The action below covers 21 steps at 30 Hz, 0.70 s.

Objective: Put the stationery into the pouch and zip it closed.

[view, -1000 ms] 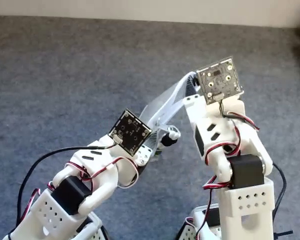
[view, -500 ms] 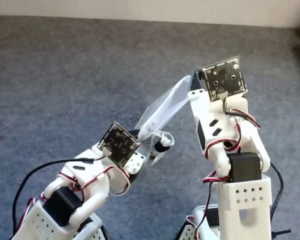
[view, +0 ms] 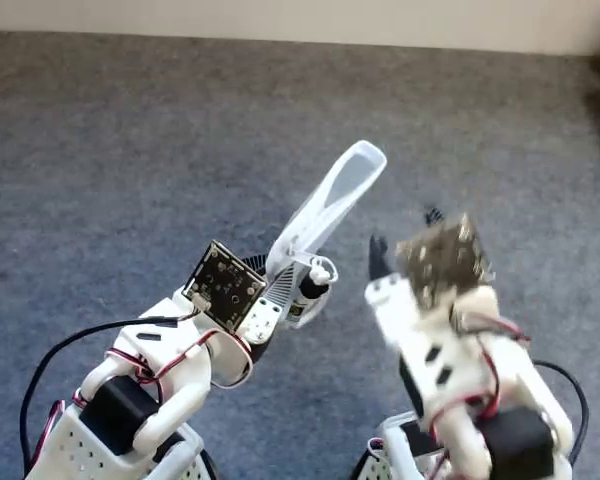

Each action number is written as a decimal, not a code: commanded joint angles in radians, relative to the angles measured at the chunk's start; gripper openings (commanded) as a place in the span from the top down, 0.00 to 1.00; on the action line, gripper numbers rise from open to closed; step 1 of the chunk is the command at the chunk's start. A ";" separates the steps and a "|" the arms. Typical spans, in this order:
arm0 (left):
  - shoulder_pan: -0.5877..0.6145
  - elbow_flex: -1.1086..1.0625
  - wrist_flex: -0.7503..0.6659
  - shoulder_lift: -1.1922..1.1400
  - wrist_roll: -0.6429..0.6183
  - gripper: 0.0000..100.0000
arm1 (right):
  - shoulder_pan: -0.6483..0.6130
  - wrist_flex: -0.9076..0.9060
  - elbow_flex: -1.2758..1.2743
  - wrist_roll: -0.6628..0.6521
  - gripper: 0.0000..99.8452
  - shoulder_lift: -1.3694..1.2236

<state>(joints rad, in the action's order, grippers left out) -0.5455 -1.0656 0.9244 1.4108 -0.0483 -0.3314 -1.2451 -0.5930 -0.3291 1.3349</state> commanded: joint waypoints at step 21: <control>0.008 -0.005 0.008 0.013 0.011 1.00 | -0.343 0.174 -0.226 0.083 0.80 0.071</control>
<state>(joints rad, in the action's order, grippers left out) -0.5455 -1.0748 0.9244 1.4200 -0.0483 -0.6690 -1.1208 -0.7848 -0.2478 1.4039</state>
